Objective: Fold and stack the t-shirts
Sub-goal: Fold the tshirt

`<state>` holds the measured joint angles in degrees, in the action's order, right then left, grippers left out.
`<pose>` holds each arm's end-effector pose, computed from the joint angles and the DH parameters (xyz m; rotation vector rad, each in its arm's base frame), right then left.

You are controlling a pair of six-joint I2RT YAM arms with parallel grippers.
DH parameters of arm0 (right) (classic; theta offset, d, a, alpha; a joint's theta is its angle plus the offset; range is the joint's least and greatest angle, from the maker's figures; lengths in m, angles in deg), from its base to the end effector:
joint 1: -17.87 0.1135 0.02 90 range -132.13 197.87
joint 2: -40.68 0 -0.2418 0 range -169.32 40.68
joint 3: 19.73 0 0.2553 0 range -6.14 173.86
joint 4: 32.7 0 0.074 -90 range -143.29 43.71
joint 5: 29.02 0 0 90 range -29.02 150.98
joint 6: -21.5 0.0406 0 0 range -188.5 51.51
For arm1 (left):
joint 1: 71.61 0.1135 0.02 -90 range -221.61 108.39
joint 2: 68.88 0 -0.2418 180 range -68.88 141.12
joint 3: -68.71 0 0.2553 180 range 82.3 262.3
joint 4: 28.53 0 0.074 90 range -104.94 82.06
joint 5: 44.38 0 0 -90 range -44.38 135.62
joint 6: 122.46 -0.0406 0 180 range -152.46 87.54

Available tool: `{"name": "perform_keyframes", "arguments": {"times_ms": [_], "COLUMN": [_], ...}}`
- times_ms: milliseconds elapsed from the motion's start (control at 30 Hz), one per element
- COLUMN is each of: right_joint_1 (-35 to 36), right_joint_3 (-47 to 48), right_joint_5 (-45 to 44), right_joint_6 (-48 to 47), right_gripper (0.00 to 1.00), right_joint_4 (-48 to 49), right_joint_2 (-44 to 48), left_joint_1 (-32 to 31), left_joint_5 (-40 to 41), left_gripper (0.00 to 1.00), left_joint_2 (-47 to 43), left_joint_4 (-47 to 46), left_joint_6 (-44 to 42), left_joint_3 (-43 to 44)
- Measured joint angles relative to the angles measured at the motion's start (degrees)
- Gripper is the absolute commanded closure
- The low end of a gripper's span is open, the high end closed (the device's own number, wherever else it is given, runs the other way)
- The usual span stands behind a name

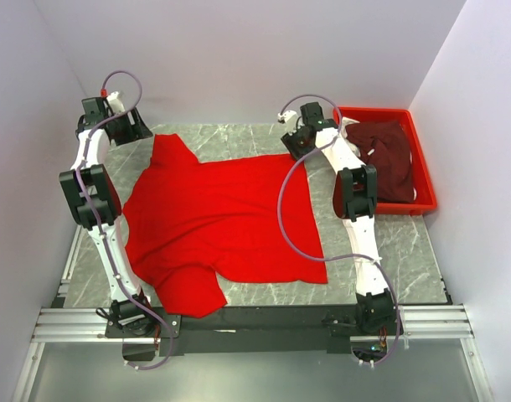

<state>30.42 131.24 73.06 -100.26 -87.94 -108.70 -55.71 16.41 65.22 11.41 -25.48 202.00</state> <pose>0.5357 0.1280 0.1522 -1.0151 2.2647 0.1229 0.5117 0.1252 0.2121 -0.1792 2.2135 -0.4943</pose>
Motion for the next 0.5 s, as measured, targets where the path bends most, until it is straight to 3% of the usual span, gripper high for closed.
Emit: {"name": "perform_keyframes", "arguments": {"times_ms": [100,133,300,500], "right_joint_1": [-0.3,-0.4,-0.6,-0.9], "right_joint_3": [2.3,2.3,2.3,2.4], "right_joint_5": [0.7,1.1,2.1,3.0], "right_joint_6": [0.8,1.0,1.5,2.9], "right_gripper": [0.55,0.65,0.66,0.80], "right_joint_4": [-3.0,-3.4,-4.7,-6.5], "right_joint_2": [-1.1,-1.1,-1.1,-1.1], "left_joint_1": [-0.1,-0.2,-0.2,-0.3], "left_joint_5": [-0.1,-0.1,-0.3,-1.0], "left_gripper": [0.23,0.23,0.23,0.24], "left_joint_2": [0.0,0.0,0.0,0.0], "left_joint_4": [0.0,0.0,0.0,0.1], "left_joint_6": [0.2,0.2,0.3,0.8], "left_joint_3": [0.0,0.0,0.0,0.0]}}
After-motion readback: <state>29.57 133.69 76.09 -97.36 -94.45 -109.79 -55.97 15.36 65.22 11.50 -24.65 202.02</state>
